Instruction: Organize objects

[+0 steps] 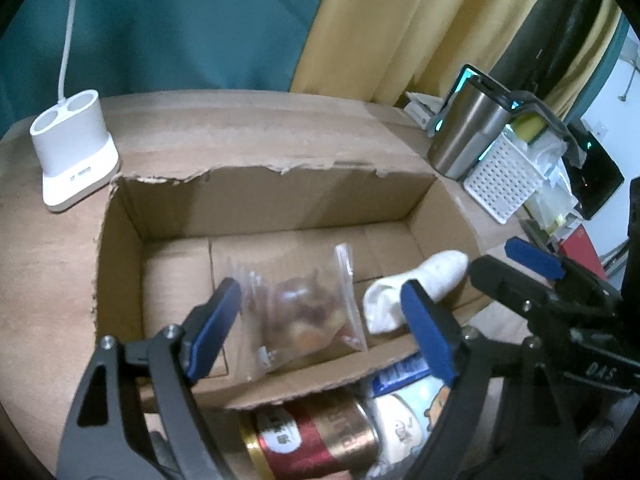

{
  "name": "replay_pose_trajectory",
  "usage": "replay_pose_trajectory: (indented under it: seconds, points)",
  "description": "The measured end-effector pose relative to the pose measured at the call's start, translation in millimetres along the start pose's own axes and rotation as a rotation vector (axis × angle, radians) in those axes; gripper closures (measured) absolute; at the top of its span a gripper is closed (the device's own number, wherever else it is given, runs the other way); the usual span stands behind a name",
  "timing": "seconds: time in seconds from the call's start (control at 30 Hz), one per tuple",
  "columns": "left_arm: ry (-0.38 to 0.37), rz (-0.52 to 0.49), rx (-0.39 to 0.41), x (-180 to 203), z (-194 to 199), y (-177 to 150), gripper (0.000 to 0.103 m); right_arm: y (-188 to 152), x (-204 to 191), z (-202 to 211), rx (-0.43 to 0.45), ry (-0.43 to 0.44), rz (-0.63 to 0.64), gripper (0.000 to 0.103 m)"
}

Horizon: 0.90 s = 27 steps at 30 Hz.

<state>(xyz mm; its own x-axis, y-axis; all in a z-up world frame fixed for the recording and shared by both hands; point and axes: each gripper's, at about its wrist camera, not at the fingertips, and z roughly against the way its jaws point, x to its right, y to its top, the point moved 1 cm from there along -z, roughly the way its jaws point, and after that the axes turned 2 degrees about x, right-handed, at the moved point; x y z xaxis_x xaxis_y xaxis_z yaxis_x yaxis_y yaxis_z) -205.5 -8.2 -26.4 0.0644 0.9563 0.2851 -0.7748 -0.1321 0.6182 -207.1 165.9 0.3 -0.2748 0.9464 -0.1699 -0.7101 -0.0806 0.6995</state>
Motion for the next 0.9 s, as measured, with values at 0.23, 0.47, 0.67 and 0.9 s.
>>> replay_pose_trajectory:
  seconds: [0.23, 0.47, 0.67, 0.9]
  points:
    - [0.026, -0.012, 0.037, 4.4, 17.1, -4.0, 0.020, -3.7, 5.9, 7.4, 0.003, -0.003, -0.006, 0.017]
    - [0.044, -0.017, 0.086, 5.2, 41.1, -12.8, 0.020, -12.3, 3.1, 19.7, 0.013, 0.009, 0.005, 0.017]
    - [0.053, -0.010, 0.108, 3.8, 57.3, -28.3, 0.019, -22.1, -2.2, 27.8, 0.013, 0.022, 0.019, 0.017]
    - [0.071, -0.001, 0.123, 0.9, 70.7, -40.8, 0.019, -32.0, -10.7, 35.2, 0.014, 0.037, 0.025, 0.017]
